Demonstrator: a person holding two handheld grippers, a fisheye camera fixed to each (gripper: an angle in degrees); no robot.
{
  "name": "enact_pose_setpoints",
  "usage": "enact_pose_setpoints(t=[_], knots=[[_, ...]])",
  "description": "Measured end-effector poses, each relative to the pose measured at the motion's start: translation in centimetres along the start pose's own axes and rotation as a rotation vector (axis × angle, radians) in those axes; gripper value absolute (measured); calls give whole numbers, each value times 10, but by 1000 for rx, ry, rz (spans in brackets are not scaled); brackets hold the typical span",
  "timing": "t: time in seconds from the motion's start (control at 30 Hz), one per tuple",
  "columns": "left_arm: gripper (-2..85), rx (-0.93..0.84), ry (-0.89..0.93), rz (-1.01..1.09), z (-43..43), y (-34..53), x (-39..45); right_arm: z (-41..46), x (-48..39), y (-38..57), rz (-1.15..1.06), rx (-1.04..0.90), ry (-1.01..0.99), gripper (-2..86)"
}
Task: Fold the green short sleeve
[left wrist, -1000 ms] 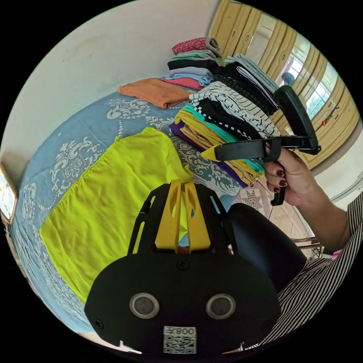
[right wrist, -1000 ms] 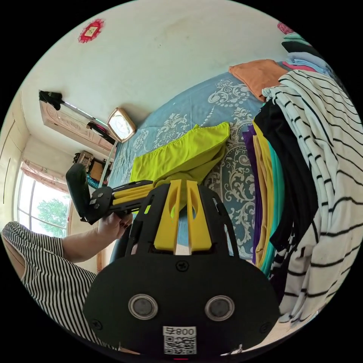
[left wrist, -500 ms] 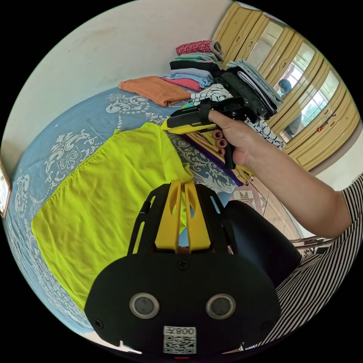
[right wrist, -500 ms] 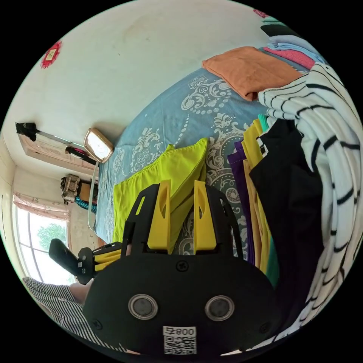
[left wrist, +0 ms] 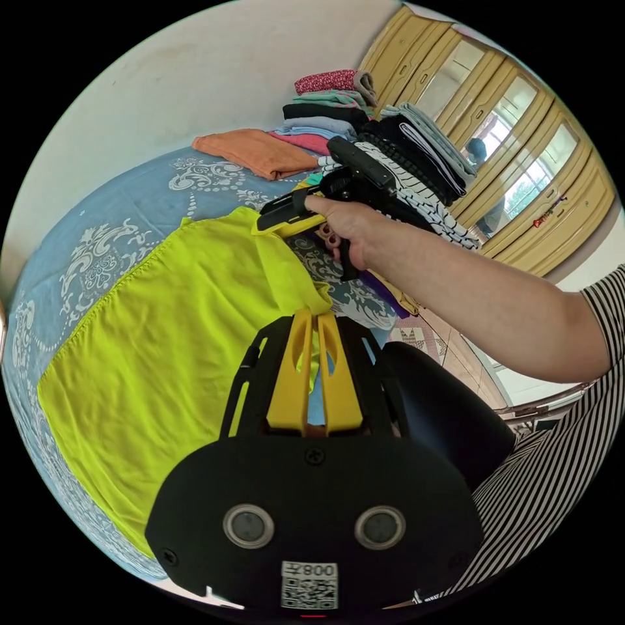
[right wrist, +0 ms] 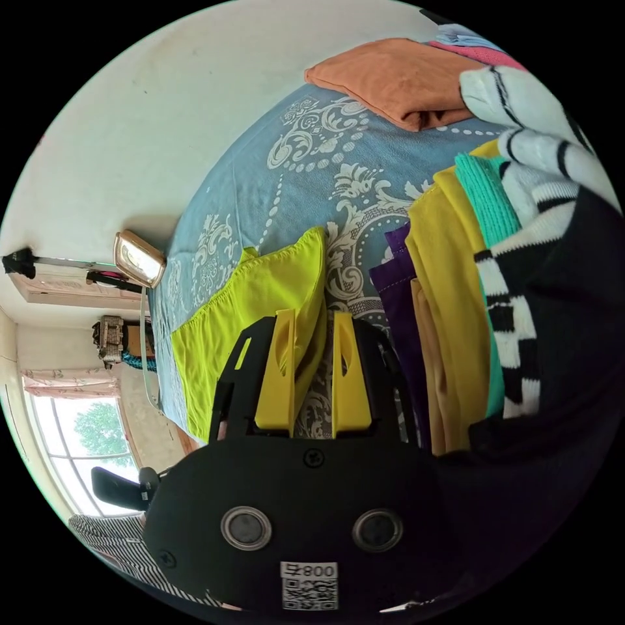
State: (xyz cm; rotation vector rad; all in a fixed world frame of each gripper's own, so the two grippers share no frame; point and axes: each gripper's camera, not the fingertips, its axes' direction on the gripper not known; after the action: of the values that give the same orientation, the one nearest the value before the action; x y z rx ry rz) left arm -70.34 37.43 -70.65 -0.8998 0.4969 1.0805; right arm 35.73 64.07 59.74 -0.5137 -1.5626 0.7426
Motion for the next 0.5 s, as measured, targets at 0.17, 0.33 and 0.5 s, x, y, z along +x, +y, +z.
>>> enact_pose_setpoints(t=[0.17,0.33,0.5], knots=[[14,5,21,-3,-14,15,-14,12,-21,-16,10,-1,5,49],[14,5,39,3,-31,32,-28,31,-45,-26,3,-36,-53,18],[13,26,59,-1,-62,57,-51,36,-71,-30,-2,-16,-95,9]])
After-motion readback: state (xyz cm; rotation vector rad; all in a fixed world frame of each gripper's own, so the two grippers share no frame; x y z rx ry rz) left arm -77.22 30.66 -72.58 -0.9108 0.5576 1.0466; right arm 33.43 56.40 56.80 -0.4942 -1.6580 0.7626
